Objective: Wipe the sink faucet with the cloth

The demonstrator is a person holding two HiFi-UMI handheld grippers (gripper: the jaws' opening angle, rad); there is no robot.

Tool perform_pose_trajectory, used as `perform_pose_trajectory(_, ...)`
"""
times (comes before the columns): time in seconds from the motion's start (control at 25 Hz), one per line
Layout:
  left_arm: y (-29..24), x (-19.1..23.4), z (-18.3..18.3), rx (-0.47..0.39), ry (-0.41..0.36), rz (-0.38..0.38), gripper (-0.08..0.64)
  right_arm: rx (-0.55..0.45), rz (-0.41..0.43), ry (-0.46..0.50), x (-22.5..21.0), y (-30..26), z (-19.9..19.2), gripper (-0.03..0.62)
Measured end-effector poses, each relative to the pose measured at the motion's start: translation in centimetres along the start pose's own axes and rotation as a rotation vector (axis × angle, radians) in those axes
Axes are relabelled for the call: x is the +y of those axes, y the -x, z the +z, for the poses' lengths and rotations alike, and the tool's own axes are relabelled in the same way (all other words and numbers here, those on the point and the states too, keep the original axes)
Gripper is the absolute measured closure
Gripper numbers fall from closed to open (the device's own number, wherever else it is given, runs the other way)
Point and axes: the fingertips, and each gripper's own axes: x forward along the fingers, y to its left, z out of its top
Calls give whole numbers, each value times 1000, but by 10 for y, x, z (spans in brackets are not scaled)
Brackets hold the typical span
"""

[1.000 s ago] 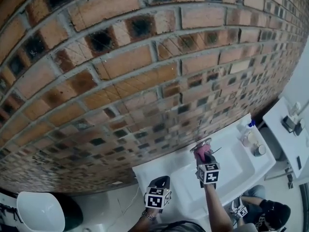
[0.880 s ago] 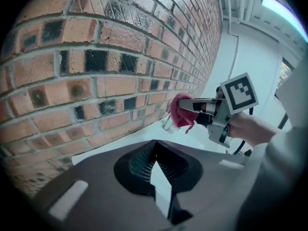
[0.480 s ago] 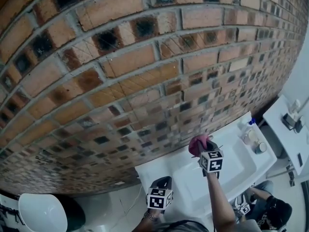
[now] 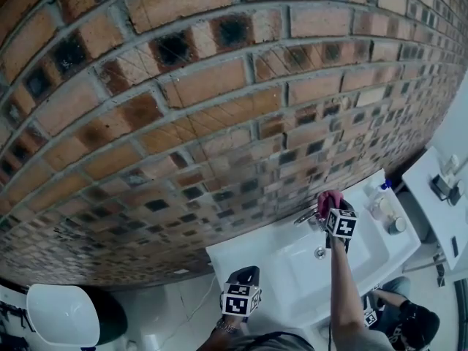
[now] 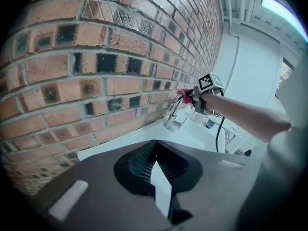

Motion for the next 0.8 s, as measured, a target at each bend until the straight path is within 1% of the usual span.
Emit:
perform_pose_trajectory(0.08,-2,-3,-1,5,-3,-5,540,83,-31,-1,-18,-16,-25,546)
perform_pose_trajectory(0.16,-5,-5,-2,14,-6,-8,540,156,-46,-21,-27,-27,-56,548)
perform_pose_trajectory(0.28,-11,-7,-4,28,-4,-9,540,175,-42,-103,-28,-32,-91,551)
perform_pose_trajectory(0.32,-13,-7,-3,30,-3,-10,540,185,-38,-109,-26,-33,-99,551)
perform_pose_trajectory(0.4,-20,-8,0,33,-1,-12,540,238,-1,-80,-13,-34,-117,551)
perform_pose_trajectory(0.56,-29,-15,0,44,0,-25,540,364,145,1,30,-20,-161,548)
perform_pose_trajectory(0.6,-31,-18,0,47,0,-30,540,369,170,17,40,-15,-165,546)
perform_pose_trajectory(0.68,-35,-22,1,52,-1,-38,540,315,191,38,52,-10,-154,546)
perform_pose_trajectory(0.76,-38,-24,2,54,-2,-43,540,238,176,27,53,-16,-132,546)
perform_pose_trajectory(0.8,-38,-24,2,56,-2,-43,540,216,167,17,52,-21,-125,546)
